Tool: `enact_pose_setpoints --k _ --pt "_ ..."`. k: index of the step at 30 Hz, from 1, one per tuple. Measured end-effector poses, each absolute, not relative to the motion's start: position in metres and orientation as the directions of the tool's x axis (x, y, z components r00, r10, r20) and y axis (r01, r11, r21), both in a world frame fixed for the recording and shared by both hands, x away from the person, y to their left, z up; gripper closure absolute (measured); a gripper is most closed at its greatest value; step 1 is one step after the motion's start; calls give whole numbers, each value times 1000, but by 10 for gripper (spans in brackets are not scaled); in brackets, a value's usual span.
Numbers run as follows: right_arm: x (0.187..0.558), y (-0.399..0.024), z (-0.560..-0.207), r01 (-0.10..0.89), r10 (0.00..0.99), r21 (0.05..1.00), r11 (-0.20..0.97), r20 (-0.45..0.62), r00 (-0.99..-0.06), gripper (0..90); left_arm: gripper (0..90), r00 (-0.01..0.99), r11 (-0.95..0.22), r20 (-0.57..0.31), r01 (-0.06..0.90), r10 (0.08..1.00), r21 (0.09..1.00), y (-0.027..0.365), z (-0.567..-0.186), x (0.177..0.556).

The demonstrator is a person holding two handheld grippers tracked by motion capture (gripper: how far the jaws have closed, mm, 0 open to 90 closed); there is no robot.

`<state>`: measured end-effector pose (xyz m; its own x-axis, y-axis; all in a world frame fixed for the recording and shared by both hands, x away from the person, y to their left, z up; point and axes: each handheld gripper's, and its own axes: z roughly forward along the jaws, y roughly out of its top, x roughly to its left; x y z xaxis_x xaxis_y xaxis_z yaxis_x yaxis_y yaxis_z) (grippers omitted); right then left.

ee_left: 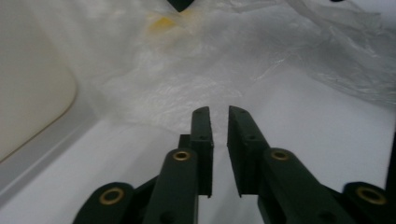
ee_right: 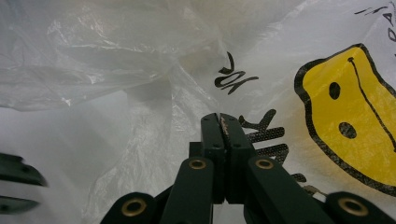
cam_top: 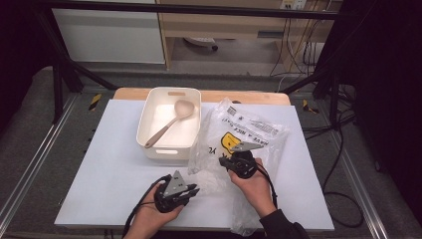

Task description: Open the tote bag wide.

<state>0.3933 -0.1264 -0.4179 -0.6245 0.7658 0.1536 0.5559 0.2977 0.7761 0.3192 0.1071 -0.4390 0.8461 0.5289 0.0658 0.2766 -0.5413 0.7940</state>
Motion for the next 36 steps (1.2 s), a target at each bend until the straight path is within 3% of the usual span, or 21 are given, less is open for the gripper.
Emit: enact_pose_setpoints --k 4,14,21,36 --pt "391 -127 -417 553 765 775 304 148 -627 900 879 842 -521 35 301 539 799 93 -447 330" --pt "393 -133 -412 552 771 785 280 160 -617 900 886 844 -610 135 255 519 750 80 -460 337" --pt "394 -141 -405 550 783 798 245 172 -598 900 890 843 -617 150 245 516 748 80 -460 336" --pt "397 -176 -373 511 821 848 141 189 -539 900 899 846 -598 112 269 521 755 81 -460 338"
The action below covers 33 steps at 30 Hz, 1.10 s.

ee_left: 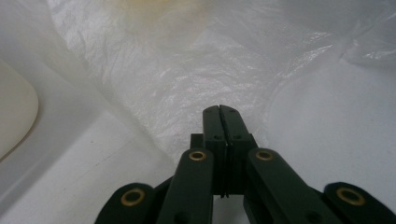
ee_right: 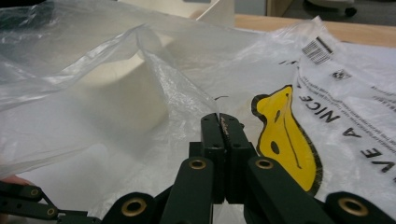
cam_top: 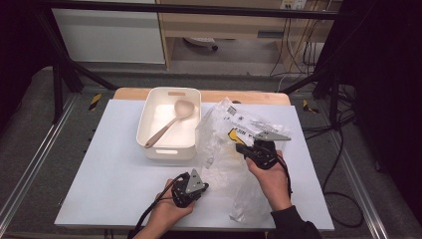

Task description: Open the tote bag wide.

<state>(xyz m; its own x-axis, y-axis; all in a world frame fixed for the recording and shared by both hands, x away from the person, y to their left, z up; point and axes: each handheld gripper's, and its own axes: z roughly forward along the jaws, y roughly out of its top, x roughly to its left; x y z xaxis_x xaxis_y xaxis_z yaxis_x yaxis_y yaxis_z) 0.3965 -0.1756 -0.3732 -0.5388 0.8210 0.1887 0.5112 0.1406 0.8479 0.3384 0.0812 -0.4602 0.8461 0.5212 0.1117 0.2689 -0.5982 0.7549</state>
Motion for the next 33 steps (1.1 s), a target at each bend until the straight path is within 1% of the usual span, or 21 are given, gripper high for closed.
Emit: enact_pose_setpoints --k 8,20,26,30,33 --pt "396 -192 -357 482 836 871 95 193 -514 900 899 847 -593 97 279 522 756 82 -460 340" --pt "385 -202 -328 430 842 901 64 182 -507 900 899 861 -590 75 280 504 758 84 -460 344" --pt "377 -200 -319 421 850 904 71 166 -500 900 900 876 -613 78 266 476 744 86 -457 350" --pt "372 -195 -312 418 857 904 91 143 -495 900 900 871 -618 80 275 484 737 88 -456 355" --pt "373 -193 -310 417 863 903 102 129 -489 900 900 866 -597 54 296 497 746 91 -457 358"
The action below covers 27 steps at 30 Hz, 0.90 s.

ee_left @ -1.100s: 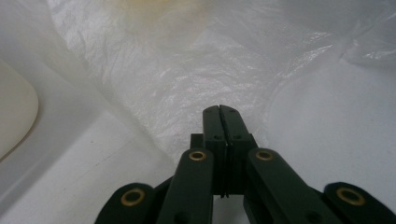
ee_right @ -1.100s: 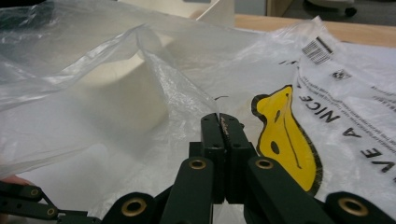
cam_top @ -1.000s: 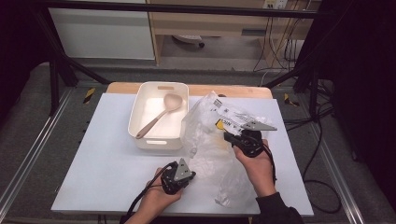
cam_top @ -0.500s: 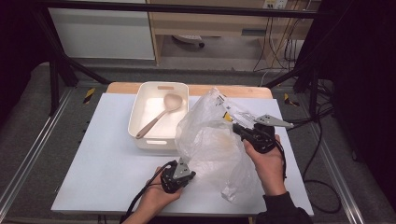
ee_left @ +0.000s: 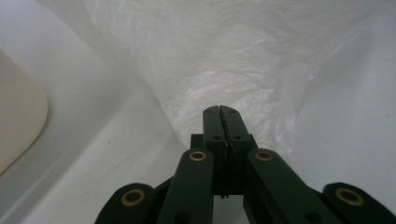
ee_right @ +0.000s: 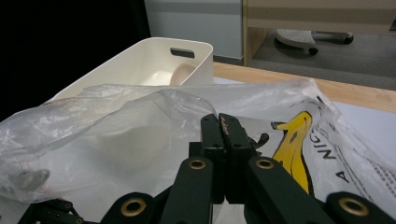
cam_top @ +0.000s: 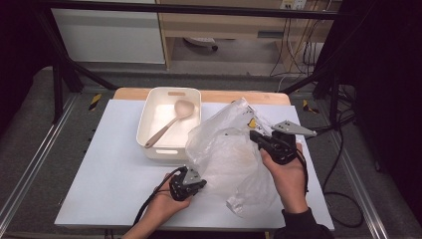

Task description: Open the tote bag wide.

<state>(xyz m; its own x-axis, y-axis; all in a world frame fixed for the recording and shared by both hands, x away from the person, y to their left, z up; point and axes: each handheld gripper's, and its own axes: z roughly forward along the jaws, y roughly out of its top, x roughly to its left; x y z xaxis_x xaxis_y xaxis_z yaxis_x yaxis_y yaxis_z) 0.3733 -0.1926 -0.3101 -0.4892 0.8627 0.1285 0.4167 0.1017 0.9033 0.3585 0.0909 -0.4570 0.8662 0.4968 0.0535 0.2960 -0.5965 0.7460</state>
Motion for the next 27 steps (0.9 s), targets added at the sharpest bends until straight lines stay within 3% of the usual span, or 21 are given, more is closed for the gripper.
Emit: enact_pose_setpoints --k 16,27 --pt "432 -201 -326 479 882 876 63 176 -437 900 900 864 -593 48 303 502 747 93 -458 360" --pt "444 -219 -313 462 889 887 13 202 -412 900 900 861 -587 46 304 506 750 93 -458 359"
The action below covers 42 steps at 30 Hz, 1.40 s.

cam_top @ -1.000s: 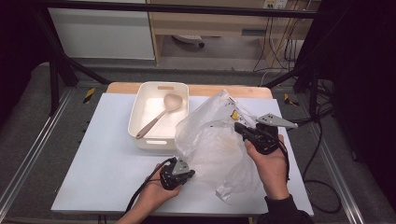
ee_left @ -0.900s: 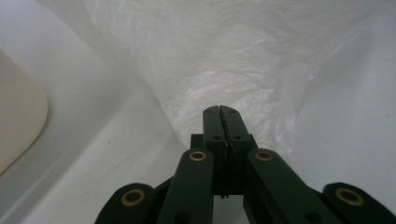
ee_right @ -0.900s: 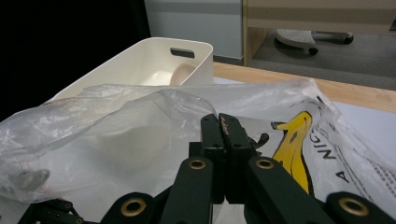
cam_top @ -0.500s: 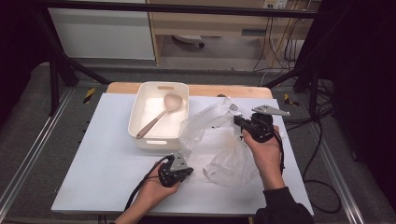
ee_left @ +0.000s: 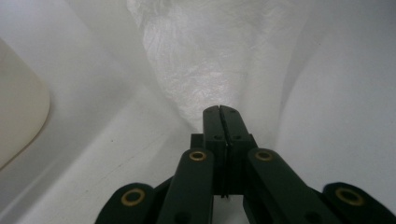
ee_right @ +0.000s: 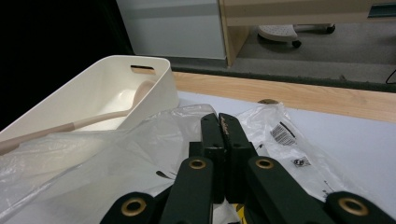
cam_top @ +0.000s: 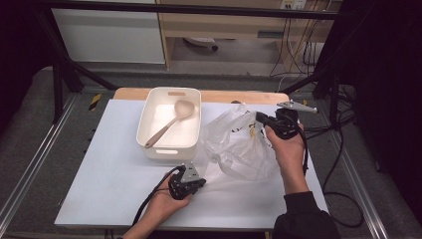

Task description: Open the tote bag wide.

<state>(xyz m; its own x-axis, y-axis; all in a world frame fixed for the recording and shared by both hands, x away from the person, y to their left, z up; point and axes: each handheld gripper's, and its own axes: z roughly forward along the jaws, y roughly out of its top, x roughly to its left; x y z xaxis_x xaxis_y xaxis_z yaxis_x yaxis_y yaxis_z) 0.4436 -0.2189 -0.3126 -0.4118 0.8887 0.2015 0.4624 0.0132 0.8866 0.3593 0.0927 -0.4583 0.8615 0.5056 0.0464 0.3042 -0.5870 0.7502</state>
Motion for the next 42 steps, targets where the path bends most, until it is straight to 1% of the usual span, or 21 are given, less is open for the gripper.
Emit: enact_pose_setpoints --k 11,15,18,28,34,39,42 --pt "441 -243 -303 433 894 901 -42 227 -386 900 900 860 -581 46 303 508 755 94 -459 359" --pt "438 -248 -303 434 893 900 -43 230 -388 900 900 859 -579 46 303 510 757 93 -459 358" --pt "438 -245 -308 446 887 894 -34 232 -398 900 900 858 -581 56 296 510 758 93 -460 357" --pt "436 -219 -332 513 857 857 55 223 -464 900 900 855 -598 100 268 509 756 91 -460 354" --pt "430 -209 -339 536 827 836 116 217 -518 900 900 851 -587 84 283 519 758 91 -460 354" --pt "424 -204 -349 544 822 829 127 219 -526 900 900 838 -561 75 292 540 774 94 -455 353" --pt "420 -202 -347 541 819 832 124 222 -529 900 900 834 -552 70 297 547 779 97 -453 352"
